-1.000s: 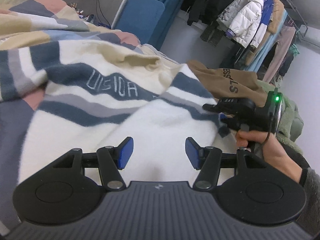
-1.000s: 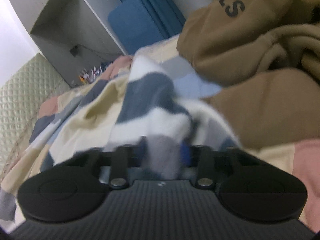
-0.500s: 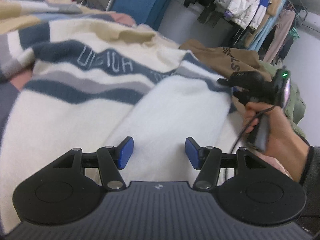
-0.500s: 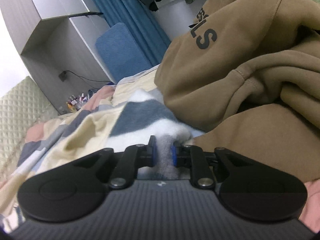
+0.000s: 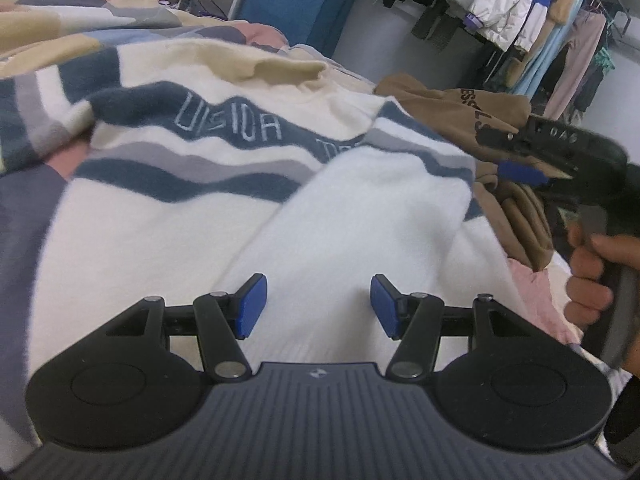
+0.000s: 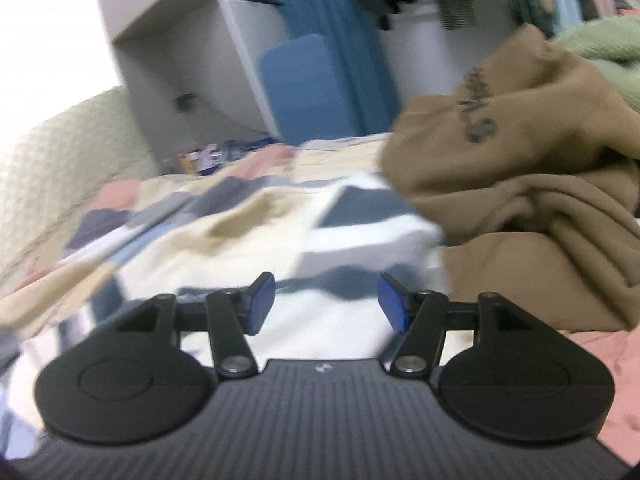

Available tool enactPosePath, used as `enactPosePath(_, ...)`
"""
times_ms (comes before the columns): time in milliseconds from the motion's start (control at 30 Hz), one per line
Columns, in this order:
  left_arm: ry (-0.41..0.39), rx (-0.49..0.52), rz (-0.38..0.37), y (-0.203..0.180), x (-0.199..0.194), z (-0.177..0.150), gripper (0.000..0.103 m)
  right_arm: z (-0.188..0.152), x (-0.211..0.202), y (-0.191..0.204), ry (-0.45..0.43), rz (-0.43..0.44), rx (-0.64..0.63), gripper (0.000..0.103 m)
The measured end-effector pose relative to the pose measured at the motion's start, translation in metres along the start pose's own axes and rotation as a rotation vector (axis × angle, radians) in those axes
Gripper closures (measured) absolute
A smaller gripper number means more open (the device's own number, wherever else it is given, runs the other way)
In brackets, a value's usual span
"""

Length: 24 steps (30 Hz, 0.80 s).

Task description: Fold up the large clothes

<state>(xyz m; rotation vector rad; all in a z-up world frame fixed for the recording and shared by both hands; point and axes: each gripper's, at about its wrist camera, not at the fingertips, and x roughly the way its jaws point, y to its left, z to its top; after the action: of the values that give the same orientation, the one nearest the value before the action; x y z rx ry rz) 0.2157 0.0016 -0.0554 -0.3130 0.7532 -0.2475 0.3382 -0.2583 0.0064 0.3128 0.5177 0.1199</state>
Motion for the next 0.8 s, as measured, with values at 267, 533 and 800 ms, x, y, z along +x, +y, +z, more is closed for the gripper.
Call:
enactPosePath(267,0.014,-0.022,0.032,0.011,-0.002,-0.001,0.040,-0.043,0.005,0.046,0.098,0.029,-0.201,0.046)
enactPosePath(533,0.033,-0.011,0.052,0.013,0.009,-0.004,0.040,-0.072,0.030,0.039,0.216,0.008,-0.212,0.056)
enactPosePath(800,0.006,-0.132,0.029,0.028,-0.004,0.002,0.040,-0.073,-0.026,0.054,0.195,-0.049,-0.245,0.055)
